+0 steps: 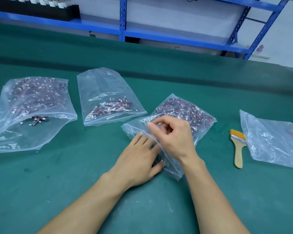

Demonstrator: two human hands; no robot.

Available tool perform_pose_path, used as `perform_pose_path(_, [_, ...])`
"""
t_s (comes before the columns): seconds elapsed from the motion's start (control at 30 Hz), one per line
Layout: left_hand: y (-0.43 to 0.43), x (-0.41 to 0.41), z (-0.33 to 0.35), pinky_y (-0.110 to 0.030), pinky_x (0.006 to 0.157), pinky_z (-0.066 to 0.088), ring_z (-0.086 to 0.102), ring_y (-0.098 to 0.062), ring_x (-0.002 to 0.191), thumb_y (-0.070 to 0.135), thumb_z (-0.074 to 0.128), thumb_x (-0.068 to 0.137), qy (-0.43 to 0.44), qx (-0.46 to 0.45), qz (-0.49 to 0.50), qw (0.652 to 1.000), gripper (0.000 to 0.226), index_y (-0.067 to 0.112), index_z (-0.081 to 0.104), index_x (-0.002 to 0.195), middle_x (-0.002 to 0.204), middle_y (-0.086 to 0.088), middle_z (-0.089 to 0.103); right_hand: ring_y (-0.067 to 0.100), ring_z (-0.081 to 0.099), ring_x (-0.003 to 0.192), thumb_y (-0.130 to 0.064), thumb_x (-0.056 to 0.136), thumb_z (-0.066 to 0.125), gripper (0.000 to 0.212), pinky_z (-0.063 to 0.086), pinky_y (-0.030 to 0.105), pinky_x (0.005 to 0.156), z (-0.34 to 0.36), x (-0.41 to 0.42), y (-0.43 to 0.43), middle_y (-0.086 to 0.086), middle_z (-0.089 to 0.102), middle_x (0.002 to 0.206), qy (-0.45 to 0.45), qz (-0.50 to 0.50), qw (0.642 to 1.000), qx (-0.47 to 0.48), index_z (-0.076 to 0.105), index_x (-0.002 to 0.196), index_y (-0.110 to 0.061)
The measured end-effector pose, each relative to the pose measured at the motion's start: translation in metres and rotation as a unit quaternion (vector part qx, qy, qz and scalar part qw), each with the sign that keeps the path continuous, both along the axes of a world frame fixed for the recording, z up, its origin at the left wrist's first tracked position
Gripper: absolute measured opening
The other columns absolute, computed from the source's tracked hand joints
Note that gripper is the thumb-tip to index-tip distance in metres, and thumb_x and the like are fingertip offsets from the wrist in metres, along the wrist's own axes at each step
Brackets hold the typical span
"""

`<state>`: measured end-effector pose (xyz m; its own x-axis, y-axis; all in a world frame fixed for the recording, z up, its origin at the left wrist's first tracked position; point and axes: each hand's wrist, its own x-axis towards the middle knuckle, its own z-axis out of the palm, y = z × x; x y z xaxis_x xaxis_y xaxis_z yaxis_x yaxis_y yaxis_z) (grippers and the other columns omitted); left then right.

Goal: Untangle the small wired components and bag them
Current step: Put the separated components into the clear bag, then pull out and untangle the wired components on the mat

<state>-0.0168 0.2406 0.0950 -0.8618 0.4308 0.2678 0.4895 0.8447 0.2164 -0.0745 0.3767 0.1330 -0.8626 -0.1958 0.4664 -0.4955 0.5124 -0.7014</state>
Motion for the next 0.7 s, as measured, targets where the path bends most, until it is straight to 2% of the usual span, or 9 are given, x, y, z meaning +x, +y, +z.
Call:
perform_pose_path(0.07, [-0.002, 0.000, 0.001, -0.032, 0.117, 0.022, 0.044, -0.020, 0.123, 0.054, 0.046, 0.095, 0.011, 0.007, -0.014, 1.000, 0.041, 0.024, 0.061, 0.119, 0.132, 0.005, 0.054, 0.016, 0.058, 0.072, -0.056, 0.093, 0.051, 0.046, 0.049, 0.040, 0.072, -0.001, -0.005, 0.003, -0.002, 0.063, 0.069, -0.020, -0.012, 0.999, -0.024, 0.070, 0.075, -0.019])
perform_pose_path(0.13, [-0.006, -0.001, 0.004, -0.029, 0.110, 0.031, 0.050, -0.017, 0.116, 0.049, 0.052, 0.093, 0.028, 0.028, -0.032, 0.999, 0.031, 0.025, 0.065, 0.107, 0.117, 0.009, 0.062, 0.011, 0.057, 0.094, -0.064, 0.097, 0.034, 0.064, 0.044, 0.034, 0.090, -0.008, -0.010, 0.007, -0.005, 0.069, 0.089, -0.034, -0.025, 0.999, 0.007, 0.072, 0.086, -0.013])
perform_pose_path(0.17, [-0.008, 0.000, 0.006, -0.028, 0.105, 0.035, 0.053, -0.015, 0.110, 0.046, 0.054, 0.092, 0.037, 0.042, -0.034, 0.998, 0.027, 0.025, 0.067, 0.102, 0.108, 0.011, 0.065, 0.006, 0.053, 0.102, -0.066, 0.097, 0.028, 0.067, 0.041, 0.031, 0.096, -0.012, -0.013, 0.007, -0.011, 0.070, 0.100, -0.043, -0.026, 0.998, 0.035, 0.074, 0.094, -0.017])
perform_pose_path(0.23, [-0.012, 0.001, 0.010, -0.027, 0.096, 0.041, 0.059, -0.013, 0.099, 0.043, 0.054, 0.091, 0.053, 0.069, -0.023, 0.996, 0.025, 0.026, 0.071, 0.096, 0.095, 0.014, 0.069, 0.008, 0.050, 0.117, -0.067, 0.097, 0.025, 0.064, 0.035, 0.036, 0.106, -0.022, -0.018, 0.009, -0.019, 0.066, 0.119, -0.076, -0.027, 0.991, 0.103, 0.073, 0.110, -0.028])
perform_pose_path(0.3, [-0.015, 0.003, 0.012, -0.029, 0.083, 0.045, 0.061, -0.012, 0.089, 0.043, 0.055, 0.091, 0.078, 0.104, -0.006, 0.991, 0.025, 0.026, 0.072, 0.089, 0.086, 0.014, 0.070, 0.013, 0.046, 0.124, -0.072, 0.092, 0.028, 0.063, 0.032, 0.043, 0.110, -0.029, -0.021, 0.009, -0.019, 0.063, 0.128, -0.106, -0.051, 0.980, 0.162, 0.069, 0.119, -0.034])
perform_pose_path(0.43, [-0.020, 0.005, 0.016, -0.029, 0.071, 0.043, 0.060, -0.014, 0.082, 0.042, 0.058, 0.092, 0.120, 0.150, 0.021, 0.981, 0.023, 0.026, 0.073, 0.083, 0.080, 0.015, 0.069, 0.013, 0.037, 0.119, -0.071, 0.086, 0.051, 0.052, 0.034, 0.045, 0.107, -0.033, -0.020, 0.011, -0.019, 0.061, 0.124, -0.129, -0.103, 0.965, 0.202, 0.069, 0.119, -0.035])
perform_pose_path(0.6, [-0.029, 0.005, 0.017, -0.028, 0.072, 0.043, 0.059, -0.012, 0.083, 0.042, 0.056, 0.092, 0.111, 0.177, 0.049, 0.977, 0.024, 0.026, 0.072, 0.084, 0.081, 0.016, 0.069, 0.016, 0.039, 0.123, -0.066, 0.078, 0.065, 0.054, 0.035, 0.045, 0.107, -0.025, -0.017, 0.019, -0.017, 0.058, 0.125, -0.149, -0.129, 0.956, 0.218, 0.066, 0.123, -0.035])
perform_pose_path(0.7, [-0.035, 0.003, 0.018, -0.033, 0.075, 0.047, 0.059, -0.013, 0.086, 0.045, 0.052, 0.092, 0.079, 0.190, 0.070, 0.976, 0.028, 0.026, 0.072, 0.086, 0.081, 0.016, 0.069, 0.019, 0.042, 0.124, -0.061, 0.077, 0.072, 0.056, 0.038, 0.048, 0.107, -0.017, -0.017, 0.029, -0.012, 0.060, 0.127, -0.167, -0.145, 0.947, 0.233, 0.065, 0.125, -0.033])
